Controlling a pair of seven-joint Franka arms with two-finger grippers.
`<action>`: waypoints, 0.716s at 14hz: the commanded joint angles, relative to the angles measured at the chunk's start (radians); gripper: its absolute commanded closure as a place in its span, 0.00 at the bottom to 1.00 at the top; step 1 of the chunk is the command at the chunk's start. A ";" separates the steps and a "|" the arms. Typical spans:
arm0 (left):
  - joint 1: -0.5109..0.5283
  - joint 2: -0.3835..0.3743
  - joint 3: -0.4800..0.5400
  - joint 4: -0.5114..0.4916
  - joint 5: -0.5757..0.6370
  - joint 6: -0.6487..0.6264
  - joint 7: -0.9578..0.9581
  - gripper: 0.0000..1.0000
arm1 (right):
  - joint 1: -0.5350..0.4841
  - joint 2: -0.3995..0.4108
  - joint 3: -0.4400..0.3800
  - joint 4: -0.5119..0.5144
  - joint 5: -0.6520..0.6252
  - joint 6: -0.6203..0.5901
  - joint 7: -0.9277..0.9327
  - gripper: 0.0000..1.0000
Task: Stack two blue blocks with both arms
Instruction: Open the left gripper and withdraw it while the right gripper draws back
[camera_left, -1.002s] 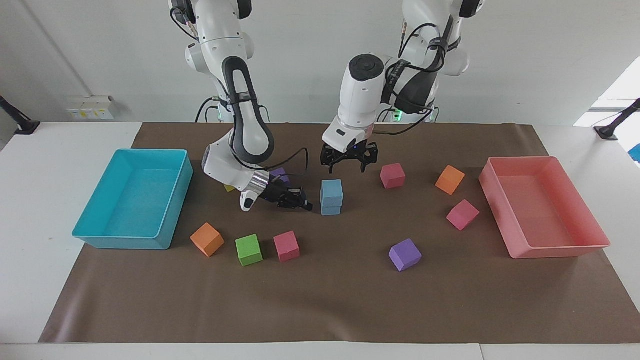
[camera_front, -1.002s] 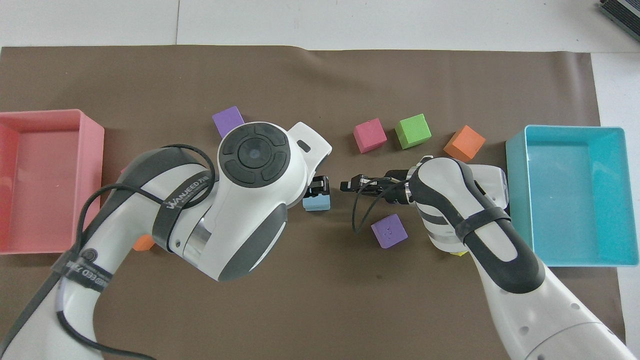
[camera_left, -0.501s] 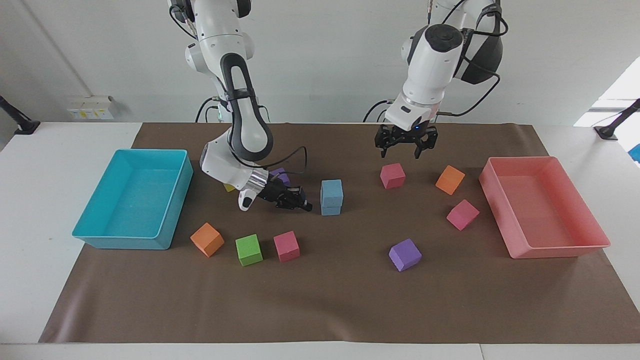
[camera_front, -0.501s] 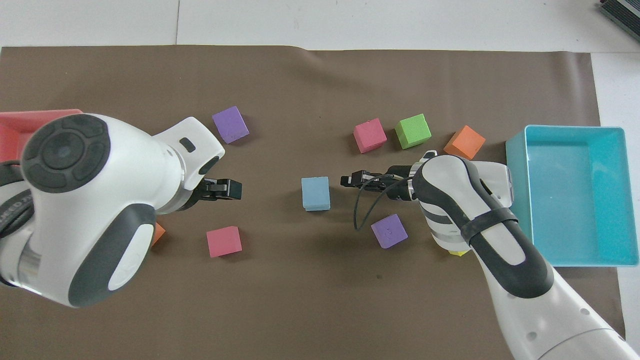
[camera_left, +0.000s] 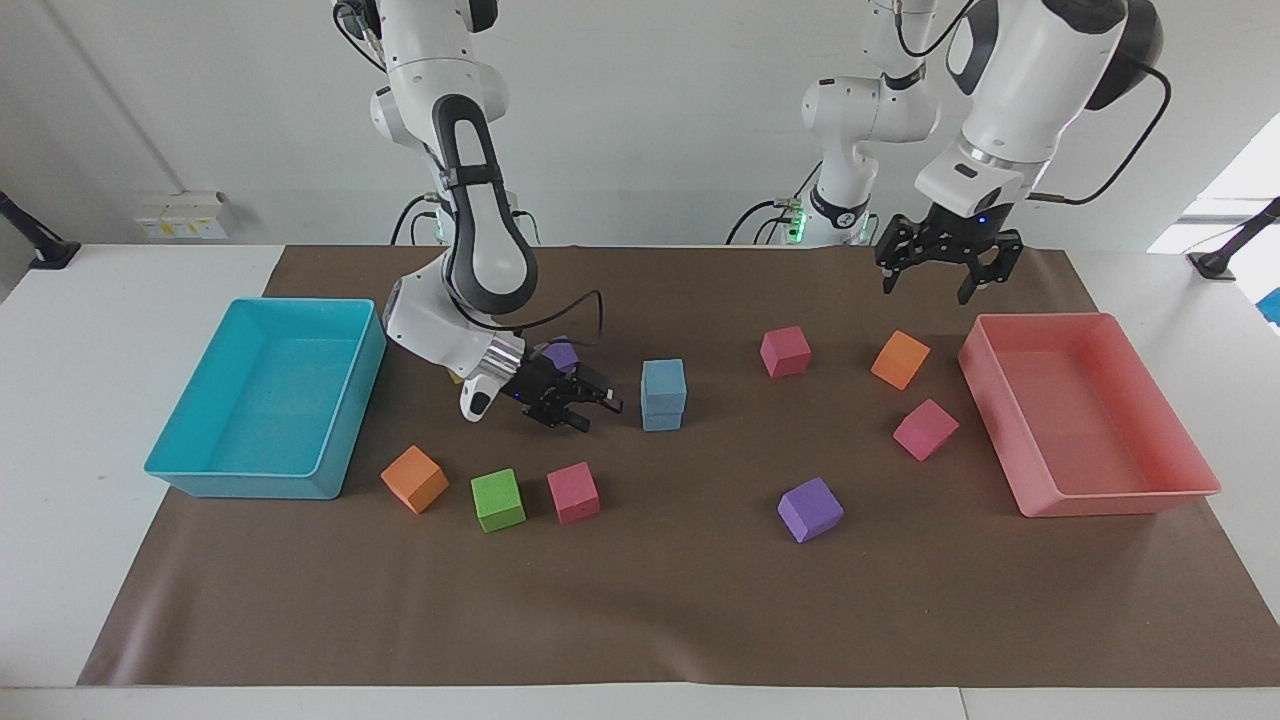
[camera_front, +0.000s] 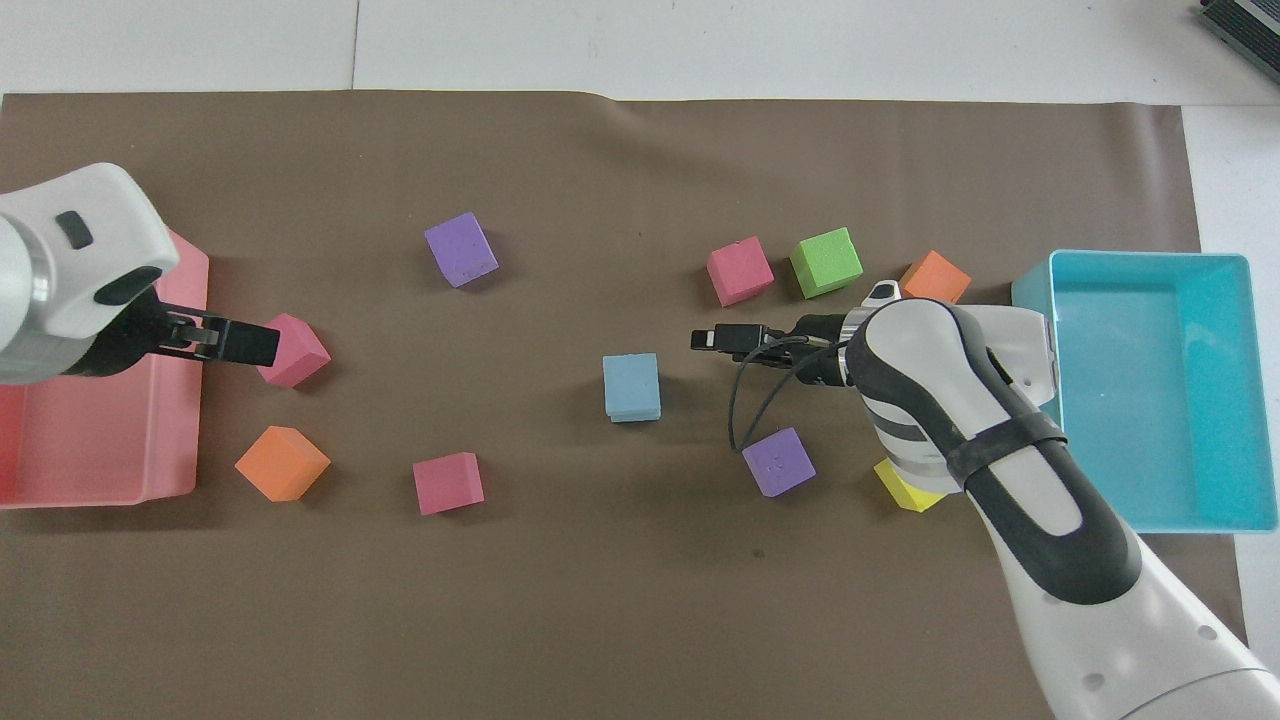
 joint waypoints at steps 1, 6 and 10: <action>0.029 0.072 -0.012 0.170 -0.001 -0.117 0.037 0.00 | -0.020 -0.039 0.007 -0.011 -0.049 0.020 0.046 0.00; 0.033 0.149 -0.011 0.331 -0.003 -0.302 0.035 0.00 | -0.020 -0.089 -0.001 0.047 -0.460 0.015 0.373 0.00; 0.023 0.112 -0.016 0.293 -0.006 -0.301 0.028 0.00 | -0.032 -0.119 -0.004 0.085 -0.779 -0.022 0.529 0.00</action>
